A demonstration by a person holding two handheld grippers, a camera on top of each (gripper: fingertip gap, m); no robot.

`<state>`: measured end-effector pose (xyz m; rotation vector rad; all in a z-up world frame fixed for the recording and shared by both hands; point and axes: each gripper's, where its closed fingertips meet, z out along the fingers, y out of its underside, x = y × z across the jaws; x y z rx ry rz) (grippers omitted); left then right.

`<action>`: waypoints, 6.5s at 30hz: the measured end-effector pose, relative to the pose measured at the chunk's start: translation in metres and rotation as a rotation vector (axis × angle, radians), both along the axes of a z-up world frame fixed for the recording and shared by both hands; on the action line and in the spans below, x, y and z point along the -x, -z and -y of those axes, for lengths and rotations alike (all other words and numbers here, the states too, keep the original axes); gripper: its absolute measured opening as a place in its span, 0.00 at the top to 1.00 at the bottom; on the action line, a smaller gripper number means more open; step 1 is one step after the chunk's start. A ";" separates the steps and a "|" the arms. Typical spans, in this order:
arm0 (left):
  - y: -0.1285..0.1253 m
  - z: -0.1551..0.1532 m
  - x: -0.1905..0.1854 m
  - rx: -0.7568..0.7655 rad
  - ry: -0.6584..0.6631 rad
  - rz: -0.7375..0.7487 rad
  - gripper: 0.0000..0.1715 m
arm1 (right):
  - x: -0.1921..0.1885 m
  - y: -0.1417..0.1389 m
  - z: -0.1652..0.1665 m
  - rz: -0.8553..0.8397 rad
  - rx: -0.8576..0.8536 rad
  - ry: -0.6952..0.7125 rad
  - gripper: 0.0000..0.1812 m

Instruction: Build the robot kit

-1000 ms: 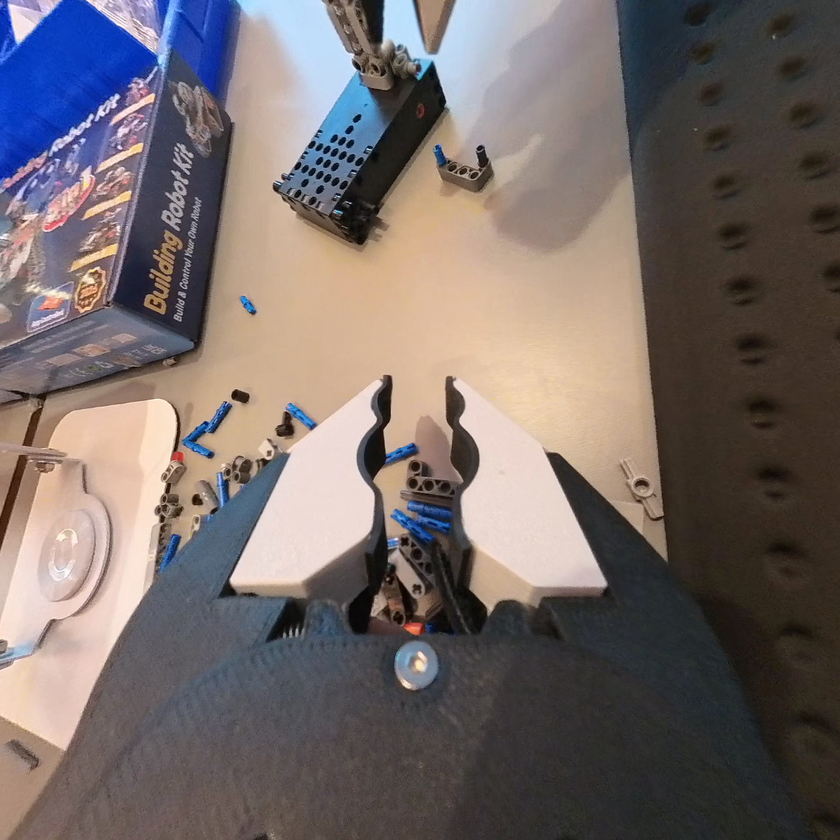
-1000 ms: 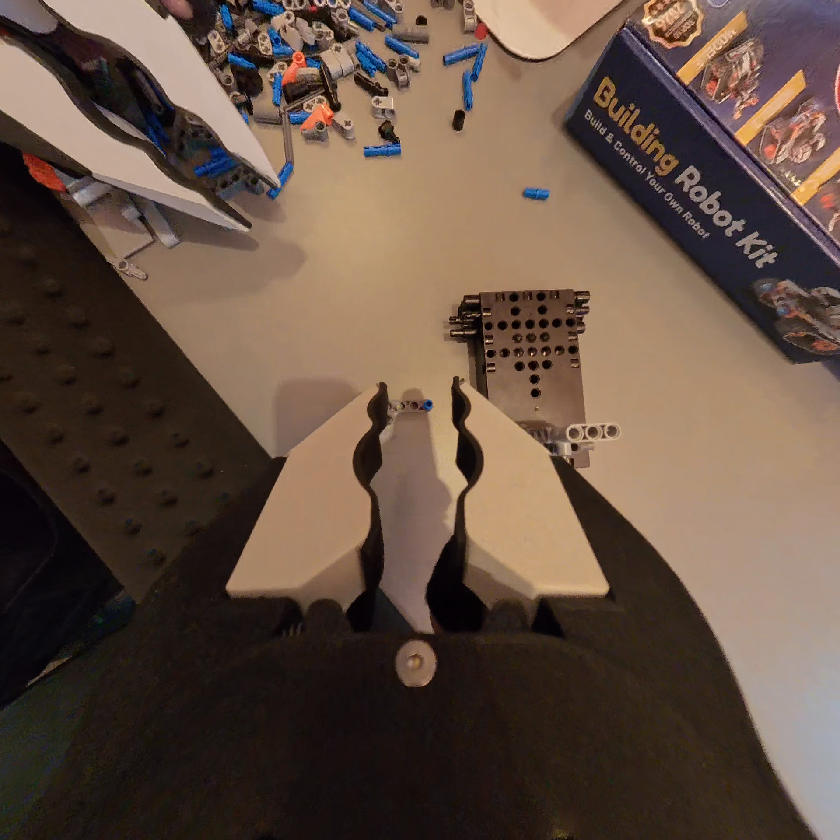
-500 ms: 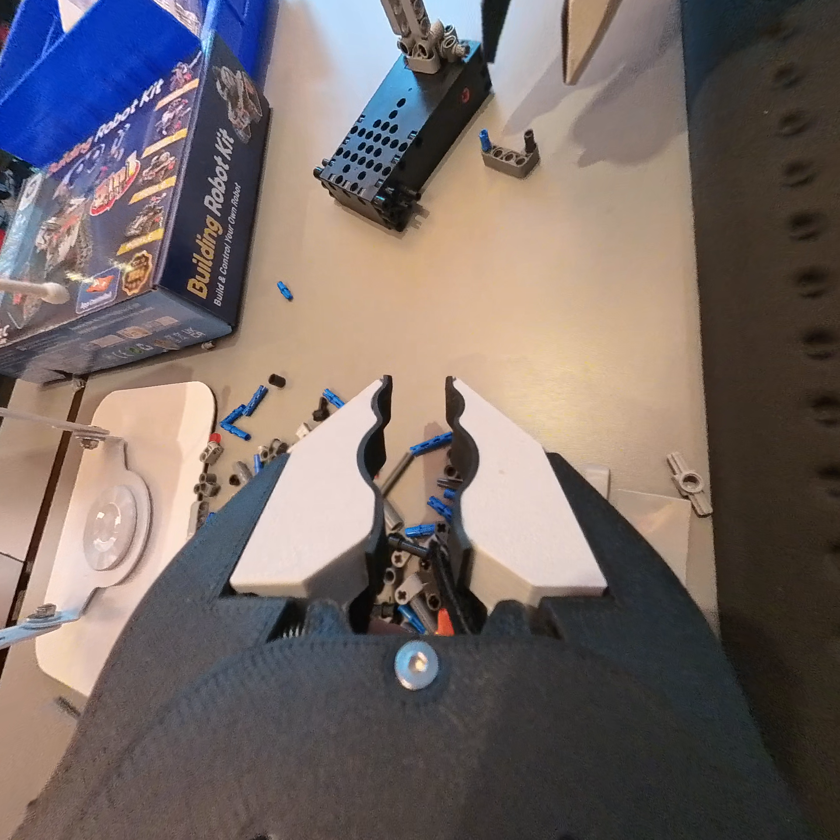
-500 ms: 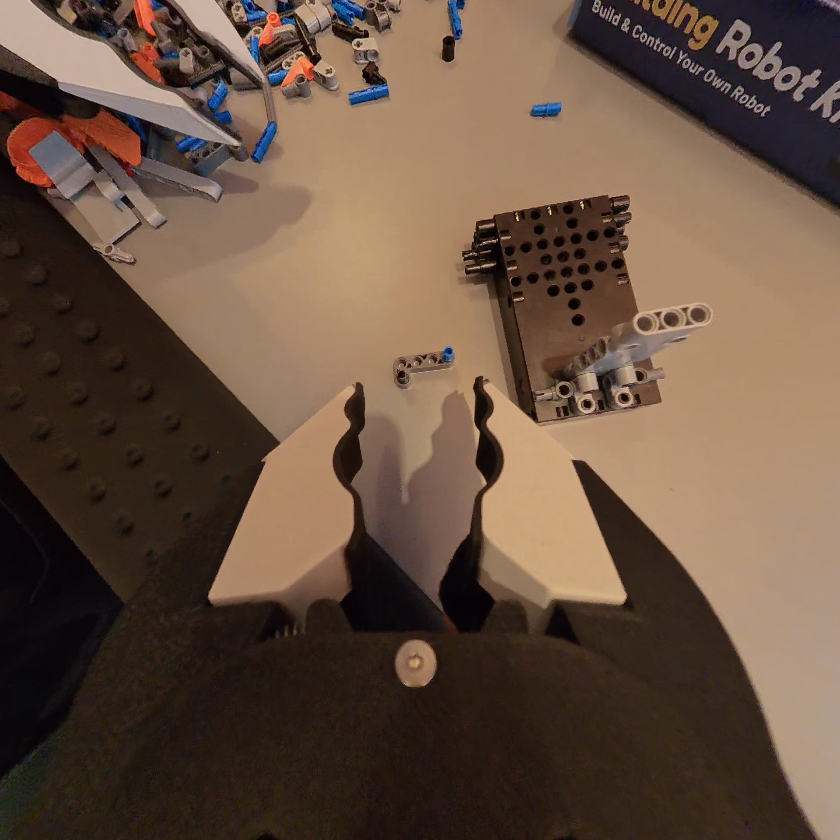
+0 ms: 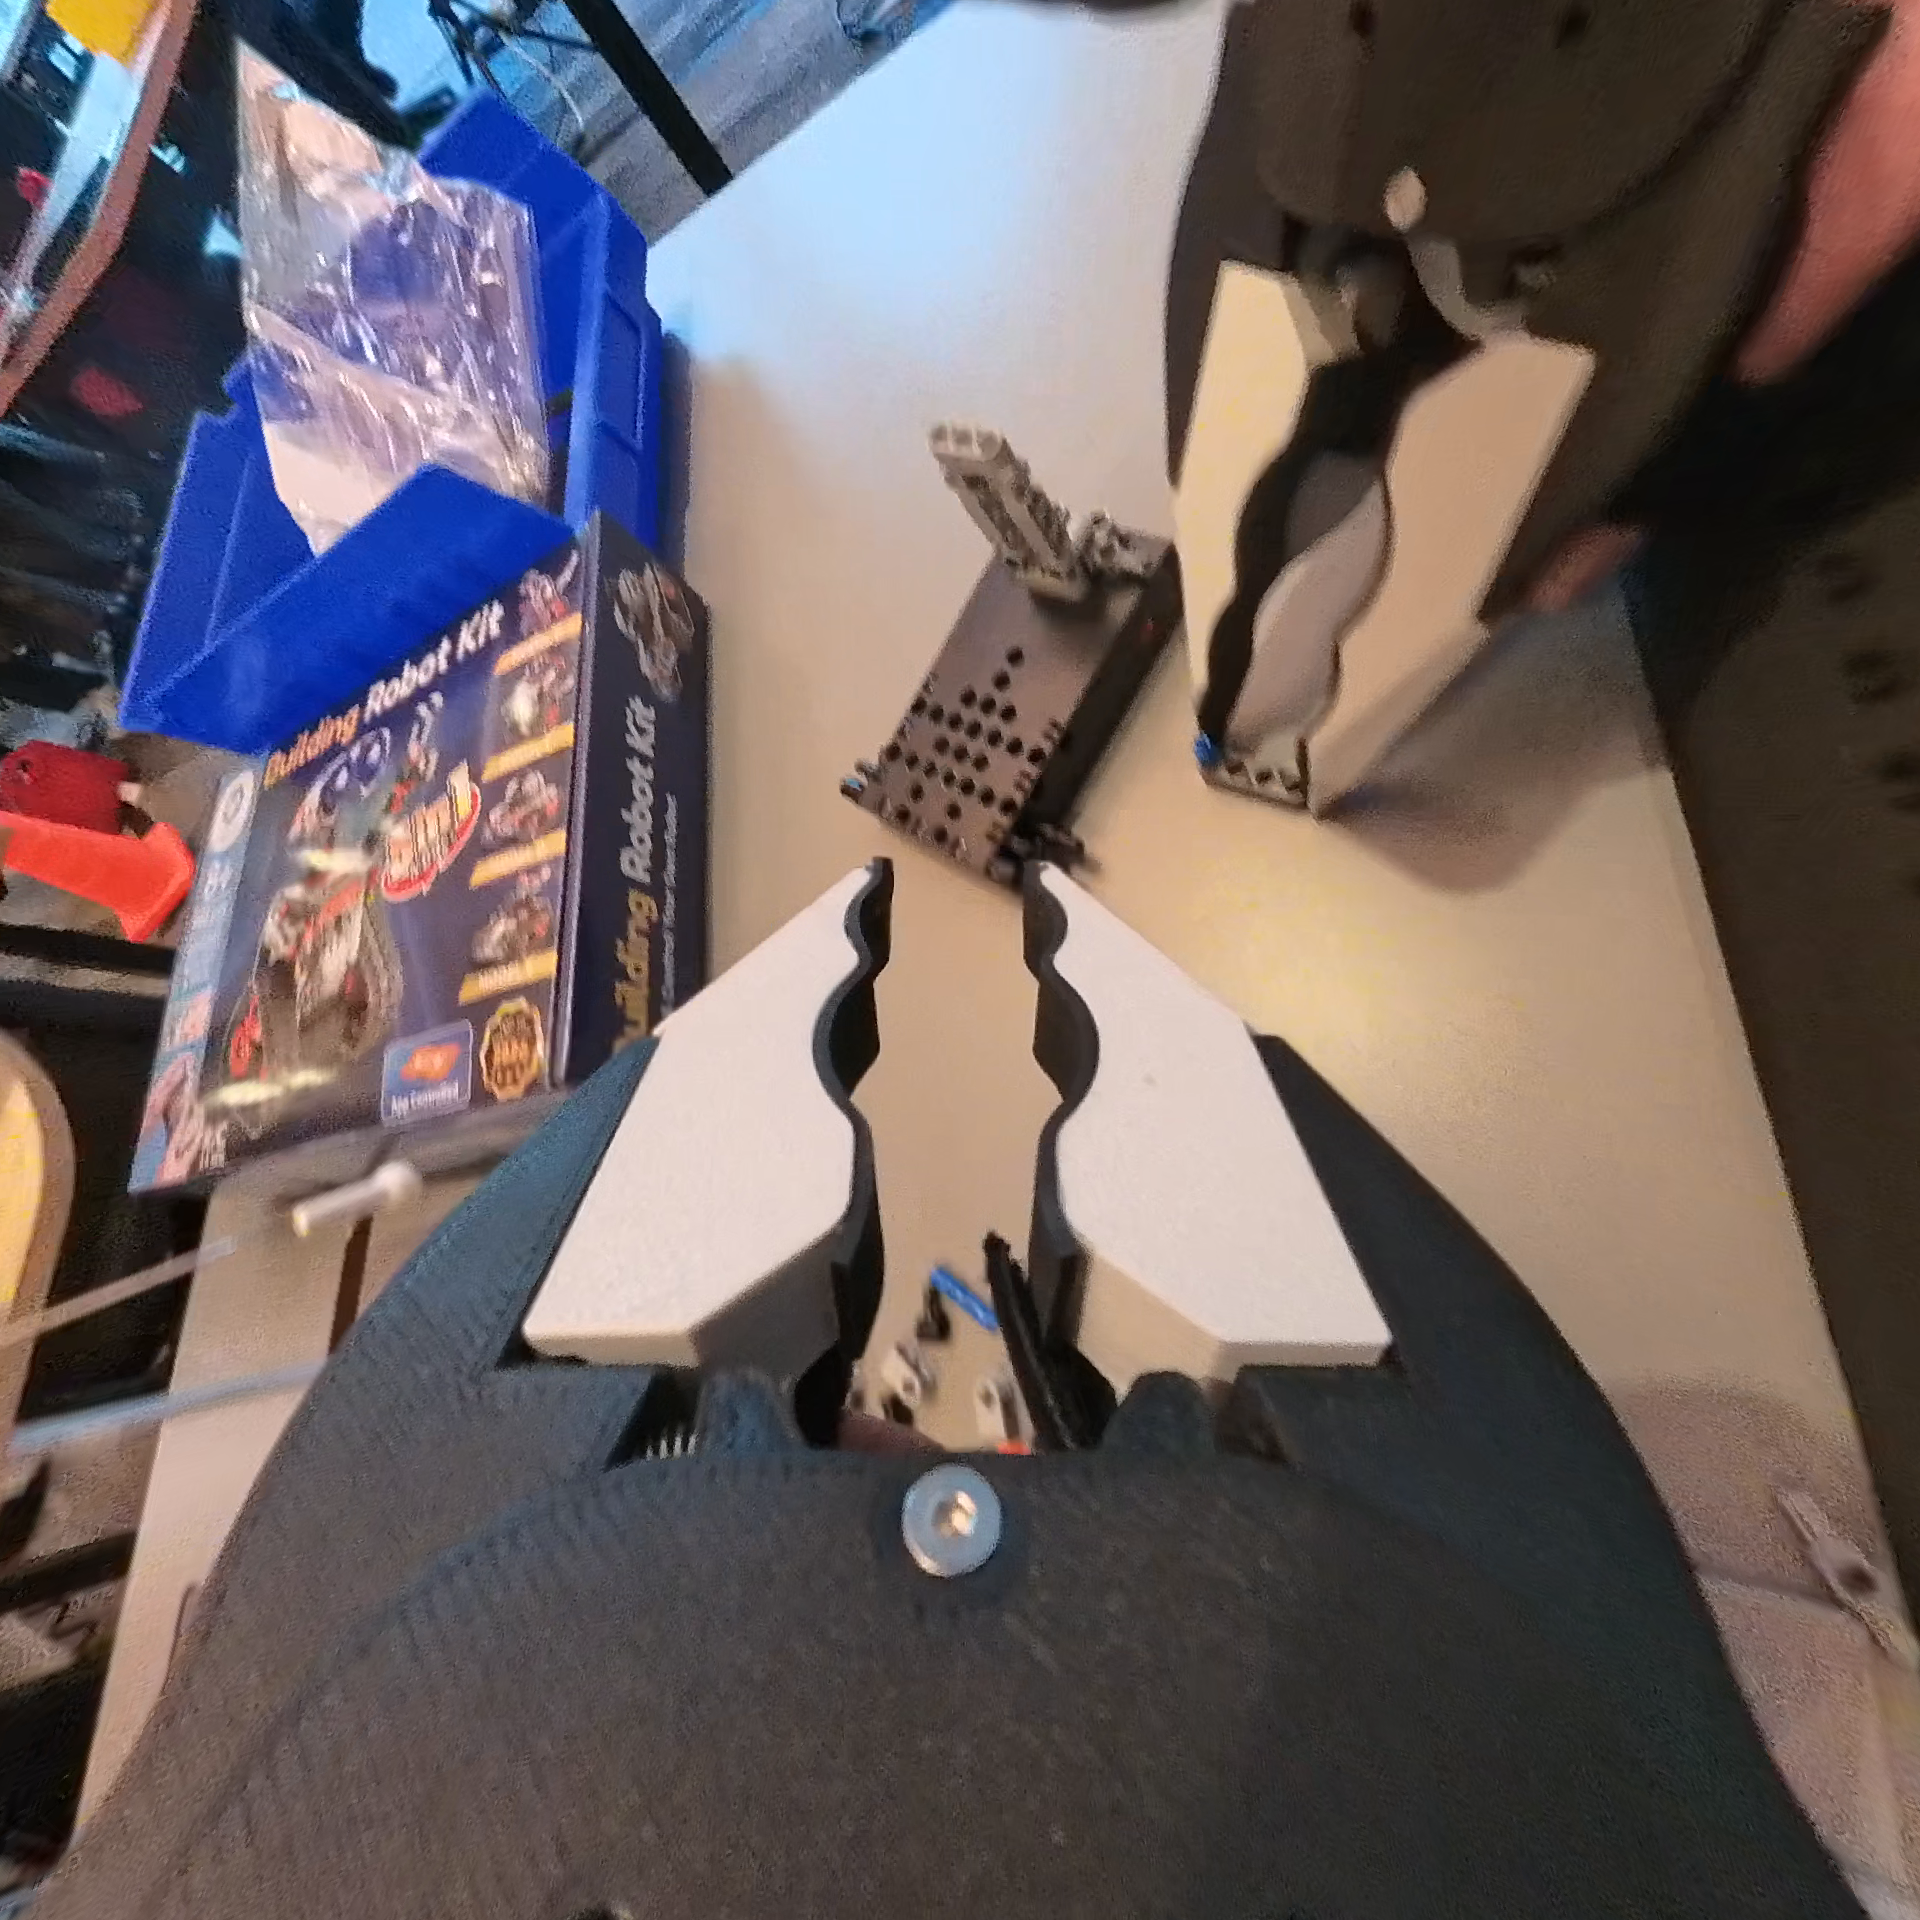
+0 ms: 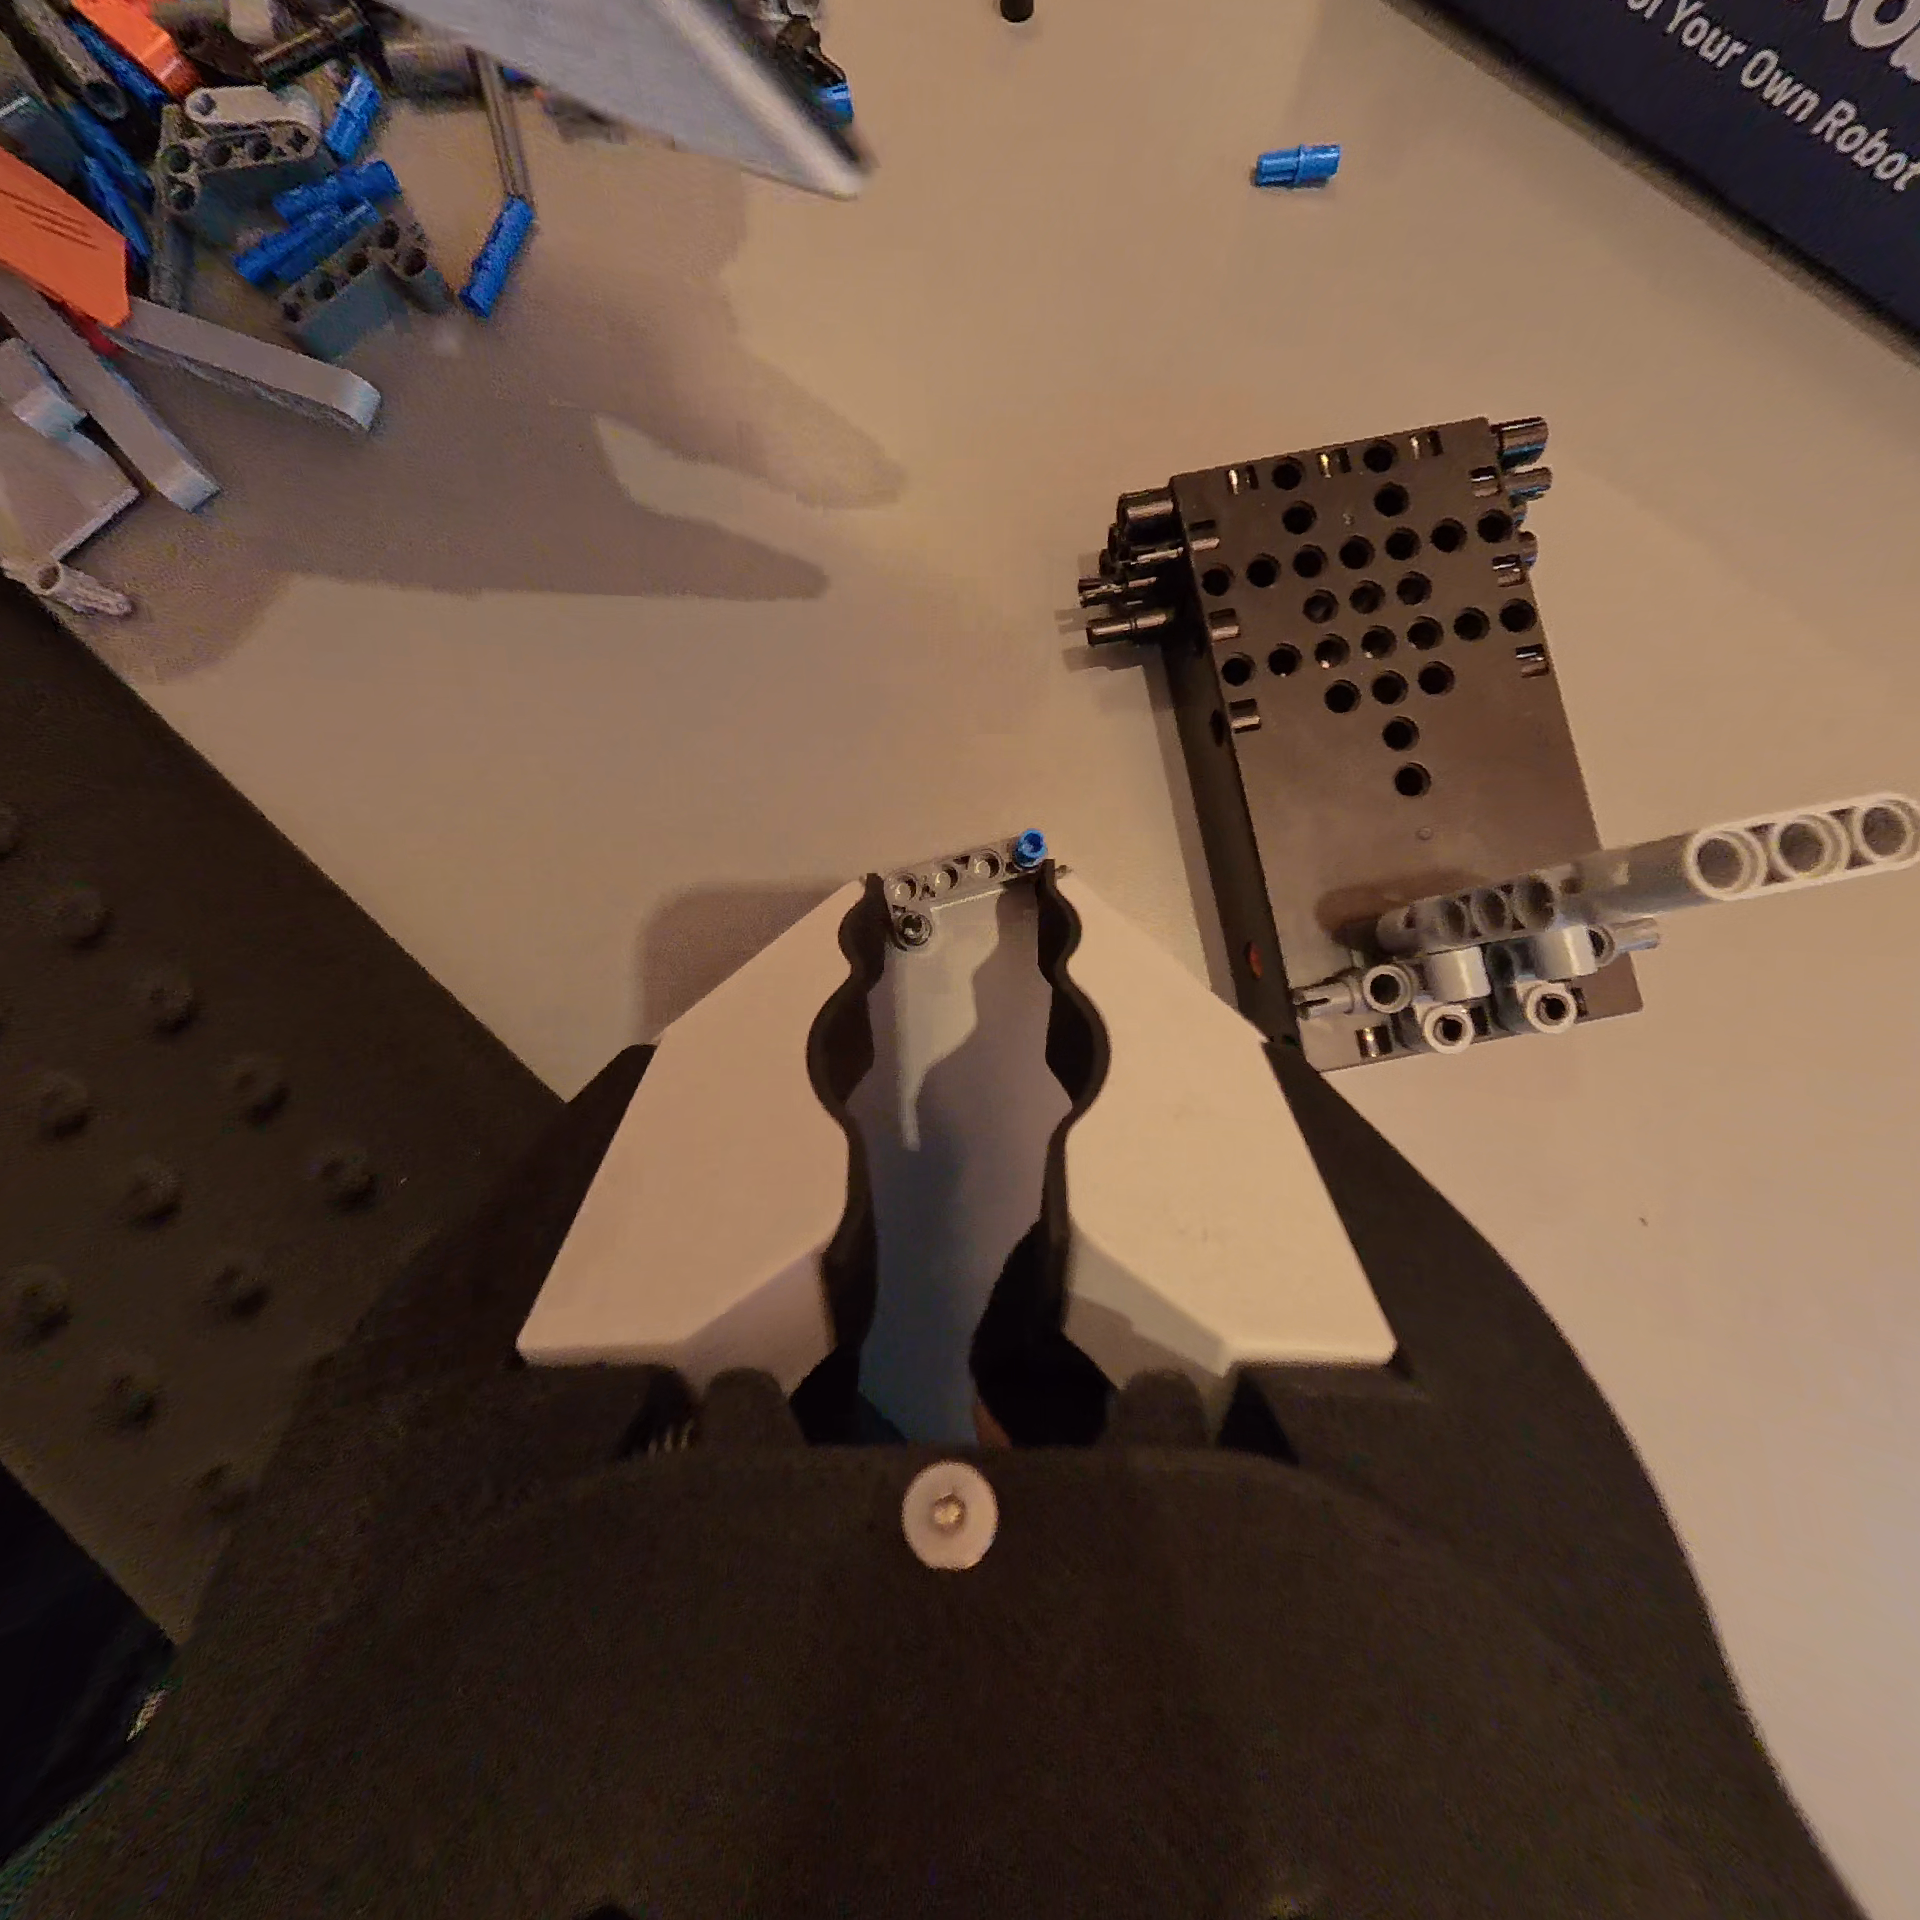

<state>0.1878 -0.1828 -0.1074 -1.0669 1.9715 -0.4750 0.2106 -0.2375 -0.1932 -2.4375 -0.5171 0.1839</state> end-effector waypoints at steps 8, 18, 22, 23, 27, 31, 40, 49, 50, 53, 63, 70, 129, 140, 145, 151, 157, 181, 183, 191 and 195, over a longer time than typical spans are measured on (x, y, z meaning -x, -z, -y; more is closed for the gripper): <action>-0.002 0.000 -0.077 0.202 0.023 0.001 0.76 | 0.005 0.001 0.006 -0.023 0.003 -0.008 0.80; 0.014 0.009 -0.120 0.357 0.031 -0.032 0.69 | 0.006 0.002 0.007 -0.024 -0.011 -0.026 0.95; 0.016 0.012 -0.123 0.384 0.045 -0.040 0.69 | 0.007 0.002 0.007 -0.025 -0.015 -0.031 0.95; 0.017 0.012 -0.123 0.385 0.047 -0.040 0.69 | 0.007 0.002 0.008 -0.025 -0.016 -0.033 0.95; 0.022 0.005 -0.119 0.369 0.043 -0.052 0.70 | 0.008 0.001 0.008 -0.033 -0.023 -0.041 0.95; 0.026 0.000 -0.113 0.401 0.047 -0.064 0.71 | 0.007 -0.006 0.007 -0.085 -0.050 -0.035 0.95; 0.025 -0.023 -0.087 0.381 0.038 -0.061 0.72 | 0.004 -0.037 0.006 -0.258 -0.193 -0.020 0.95; 0.014 -0.025 -0.049 0.318 0.116 -0.031 0.77 | -0.004 -0.068 0.008 -0.319 -0.368 -0.033 0.96; 0.014 -0.021 -0.047 0.300 0.139 -0.026 0.77 | -0.003 -0.069 0.008 -0.316 -0.372 -0.039 0.96; 0.016 -0.010 -0.045 0.240 0.193 -0.032 0.78 | -0.007 -0.069 0.007 -0.304 -0.377 -0.029 0.96; -0.006 0.034 -0.042 0.197 0.301 0.085 0.78 | -0.009 -0.086 0.002 -0.337 -0.420 0.066 0.96; -0.014 0.038 -0.032 -0.175 0.311 0.192 0.83 | -0.002 -0.095 -0.008 -0.450 -0.404 0.092 0.96; -0.072 0.025 0.018 0.232 0.234 0.478 0.97 | 0.043 -0.158 -0.019 -0.670 -0.590 -0.156 0.86; -0.092 0.039 0.027 0.736 0.335 0.458 0.97 | 0.049 -0.138 -0.039 -0.322 -0.643 -0.178 0.90; -0.094 0.037 0.029 0.864 0.341 0.463 0.97 | 0.056 -0.139 -0.040 -0.312 -0.655 -0.203 1.00; -0.103 0.030 0.033 1.005 0.346 0.478 0.97 | 0.050 -0.144 -0.043 -0.332 -0.672 -0.168 0.94; -0.113 0.024 0.039 1.157 0.379 0.501 0.97 | 0.052 -0.145 -0.042 -0.355 -0.676 -0.169 0.87; -0.089 0.069 -0.006 1.115 0.411 0.332 0.82 | 0.009 -0.160 0.014 -0.500 -0.720 -0.076 0.91; -0.071 0.062 -0.023 0.988 0.321 0.276 0.75 | -0.027 -0.150 0.023 -0.393 -0.711 0.030 0.91; 0.026 0.056 -0.110 0.582 0.036 -0.038 0.67 | -0.126 -0.093 0.038 -0.090 -0.511 0.324 0.91; 0.050 0.048 -0.131 0.471 -0.044 -0.064 0.84 | -0.129 -0.073 0.027 -0.095 -0.441 0.336 0.91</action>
